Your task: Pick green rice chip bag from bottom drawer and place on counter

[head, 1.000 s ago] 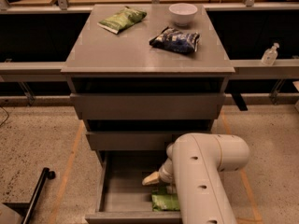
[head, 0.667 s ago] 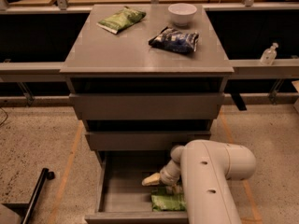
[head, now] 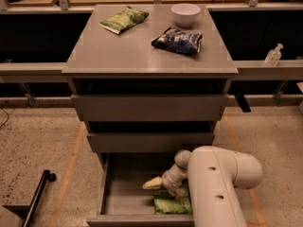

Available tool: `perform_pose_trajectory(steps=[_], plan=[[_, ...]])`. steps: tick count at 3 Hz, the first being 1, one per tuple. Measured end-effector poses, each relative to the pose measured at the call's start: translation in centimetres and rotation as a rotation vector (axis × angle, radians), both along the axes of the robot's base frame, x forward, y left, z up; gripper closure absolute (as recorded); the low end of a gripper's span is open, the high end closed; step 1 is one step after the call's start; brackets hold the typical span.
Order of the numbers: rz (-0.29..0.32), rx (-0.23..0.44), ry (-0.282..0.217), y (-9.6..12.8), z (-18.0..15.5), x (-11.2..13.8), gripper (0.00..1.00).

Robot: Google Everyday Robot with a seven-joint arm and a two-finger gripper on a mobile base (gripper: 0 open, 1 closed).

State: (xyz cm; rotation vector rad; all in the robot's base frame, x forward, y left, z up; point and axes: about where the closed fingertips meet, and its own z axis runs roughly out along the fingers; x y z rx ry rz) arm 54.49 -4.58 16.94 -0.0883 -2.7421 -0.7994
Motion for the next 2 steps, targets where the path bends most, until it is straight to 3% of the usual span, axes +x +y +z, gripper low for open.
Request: perform_pose_trajectory(steps=[2], plan=[[0.015,-0.032,0.033,0.52,-1.28,-0.72,0.0]])
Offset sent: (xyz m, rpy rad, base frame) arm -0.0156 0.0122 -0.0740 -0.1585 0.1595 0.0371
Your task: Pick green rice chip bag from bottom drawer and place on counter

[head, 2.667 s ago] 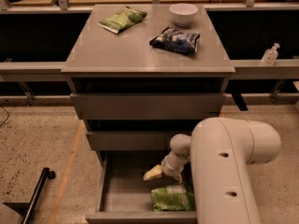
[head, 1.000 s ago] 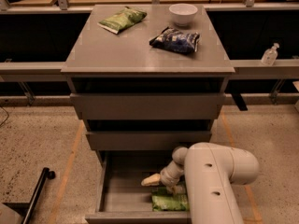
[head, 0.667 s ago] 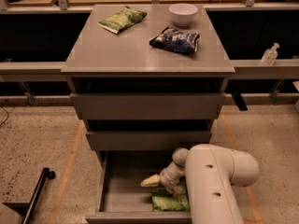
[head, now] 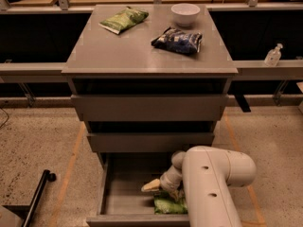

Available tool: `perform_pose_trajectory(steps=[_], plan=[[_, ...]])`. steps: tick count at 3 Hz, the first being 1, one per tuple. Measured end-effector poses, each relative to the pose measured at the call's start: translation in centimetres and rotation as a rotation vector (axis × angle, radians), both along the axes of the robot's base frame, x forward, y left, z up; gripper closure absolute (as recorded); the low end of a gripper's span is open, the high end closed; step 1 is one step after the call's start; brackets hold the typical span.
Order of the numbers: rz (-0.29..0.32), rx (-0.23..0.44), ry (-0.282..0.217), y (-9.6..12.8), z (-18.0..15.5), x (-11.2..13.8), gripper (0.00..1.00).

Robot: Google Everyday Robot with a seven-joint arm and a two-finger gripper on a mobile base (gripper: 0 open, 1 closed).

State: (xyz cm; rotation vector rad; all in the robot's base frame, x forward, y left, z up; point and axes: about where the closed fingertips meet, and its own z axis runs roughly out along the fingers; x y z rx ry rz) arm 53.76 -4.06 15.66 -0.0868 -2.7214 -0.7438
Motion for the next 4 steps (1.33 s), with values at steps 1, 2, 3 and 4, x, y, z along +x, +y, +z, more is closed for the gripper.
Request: perform_pose_trajectory(steps=[1,2,3,4], plan=[[-0.002,-0.009,0.01,0.0,-0.4,-0.1,0.14],[-0.002,-0.009,0.01,0.0,-0.1,-0.1,0.37],[-0.002,-0.009,0.01,0.0,0.0,-0.1,0.62],[-0.034,-0.063,0.078,-0.4,-3.6,-1.0,0.85]])
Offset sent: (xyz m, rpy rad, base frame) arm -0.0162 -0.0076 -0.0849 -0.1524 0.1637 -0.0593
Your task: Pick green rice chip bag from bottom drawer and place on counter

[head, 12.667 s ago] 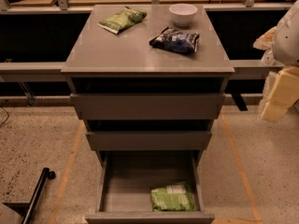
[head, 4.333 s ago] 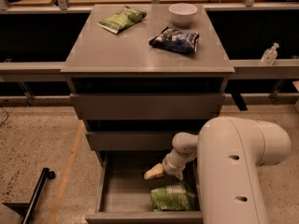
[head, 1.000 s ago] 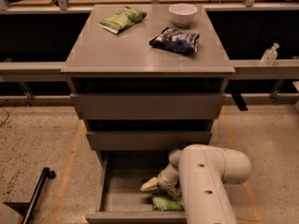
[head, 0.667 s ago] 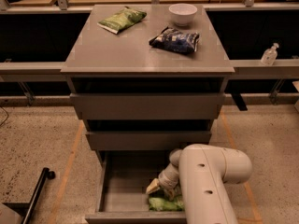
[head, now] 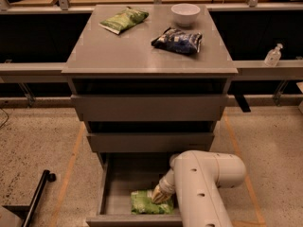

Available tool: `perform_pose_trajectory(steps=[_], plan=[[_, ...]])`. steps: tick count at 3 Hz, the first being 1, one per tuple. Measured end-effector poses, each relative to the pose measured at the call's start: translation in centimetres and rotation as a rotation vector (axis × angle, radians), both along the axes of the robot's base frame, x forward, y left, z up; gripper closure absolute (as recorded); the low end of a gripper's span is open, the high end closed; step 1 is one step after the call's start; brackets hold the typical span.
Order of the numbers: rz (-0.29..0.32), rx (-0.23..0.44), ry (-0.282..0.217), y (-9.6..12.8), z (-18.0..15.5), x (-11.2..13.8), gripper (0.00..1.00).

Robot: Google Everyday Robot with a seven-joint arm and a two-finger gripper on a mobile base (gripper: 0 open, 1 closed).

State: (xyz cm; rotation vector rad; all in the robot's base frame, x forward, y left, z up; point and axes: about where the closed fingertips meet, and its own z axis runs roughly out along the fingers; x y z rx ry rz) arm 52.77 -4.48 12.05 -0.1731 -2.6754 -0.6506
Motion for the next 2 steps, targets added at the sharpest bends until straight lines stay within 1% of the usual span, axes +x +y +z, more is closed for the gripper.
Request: perform_pose_trajectory(steps=[1,2], plan=[[-0.002,-0.003,0.004,-0.02,0.55,-0.05,1.0],[-0.002,-0.003,0.004,-0.02,0.94,-0.05,0.81]])
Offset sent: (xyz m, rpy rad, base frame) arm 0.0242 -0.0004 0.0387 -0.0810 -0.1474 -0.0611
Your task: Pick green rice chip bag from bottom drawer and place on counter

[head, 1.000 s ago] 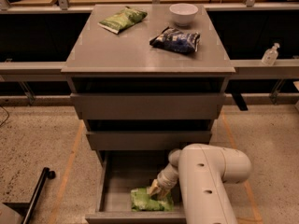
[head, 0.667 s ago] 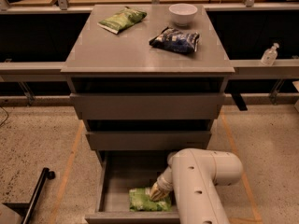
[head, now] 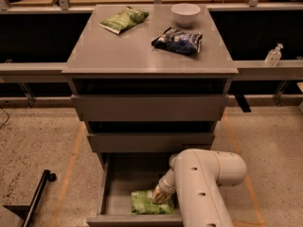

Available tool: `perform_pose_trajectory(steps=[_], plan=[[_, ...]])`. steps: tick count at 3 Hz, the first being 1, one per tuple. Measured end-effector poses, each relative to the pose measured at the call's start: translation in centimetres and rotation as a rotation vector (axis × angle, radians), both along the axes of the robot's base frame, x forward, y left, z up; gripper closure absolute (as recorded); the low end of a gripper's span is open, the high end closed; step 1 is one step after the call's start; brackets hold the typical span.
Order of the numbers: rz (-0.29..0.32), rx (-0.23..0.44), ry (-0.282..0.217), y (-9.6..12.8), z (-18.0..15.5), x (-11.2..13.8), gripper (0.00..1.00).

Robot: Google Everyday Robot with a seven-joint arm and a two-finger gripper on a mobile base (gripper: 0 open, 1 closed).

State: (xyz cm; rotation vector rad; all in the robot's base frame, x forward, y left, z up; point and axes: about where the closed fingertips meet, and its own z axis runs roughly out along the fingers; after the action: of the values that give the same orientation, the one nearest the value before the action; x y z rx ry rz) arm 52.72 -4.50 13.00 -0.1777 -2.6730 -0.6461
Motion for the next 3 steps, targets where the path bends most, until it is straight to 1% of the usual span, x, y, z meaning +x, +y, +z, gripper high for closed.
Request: perform_pose_trajectory(steps=[1,2,3], plan=[[0.0,0.0,0.0,0.0,0.0,0.0,0.59],[0.005,-0.003,-0.033,0.3,1.0,0.3,0.36],[0.037,-0.004,-0.166,1.6,5.4,1.3,0.11]])
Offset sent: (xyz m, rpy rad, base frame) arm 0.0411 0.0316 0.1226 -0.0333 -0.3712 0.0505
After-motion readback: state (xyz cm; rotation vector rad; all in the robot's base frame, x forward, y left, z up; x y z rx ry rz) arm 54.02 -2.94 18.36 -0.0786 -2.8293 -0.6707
